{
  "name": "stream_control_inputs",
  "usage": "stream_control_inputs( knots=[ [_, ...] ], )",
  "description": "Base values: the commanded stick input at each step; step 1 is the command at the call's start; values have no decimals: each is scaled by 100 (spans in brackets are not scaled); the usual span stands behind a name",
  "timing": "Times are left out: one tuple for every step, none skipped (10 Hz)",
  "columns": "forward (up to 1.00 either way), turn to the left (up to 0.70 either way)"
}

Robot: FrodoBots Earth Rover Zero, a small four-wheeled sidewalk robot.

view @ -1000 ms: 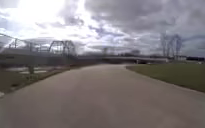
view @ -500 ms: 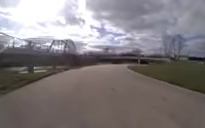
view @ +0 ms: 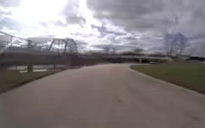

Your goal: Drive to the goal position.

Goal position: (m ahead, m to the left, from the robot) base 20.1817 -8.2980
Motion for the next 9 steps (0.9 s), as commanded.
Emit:
stream_control_inputs(
  knots=[
    [100,0],
    [100,0],
    [100,0],
    [100,0],
    [100,0],
    [100,0],
    [100,0],
    [100,0],
    [100,0]
  ],
)
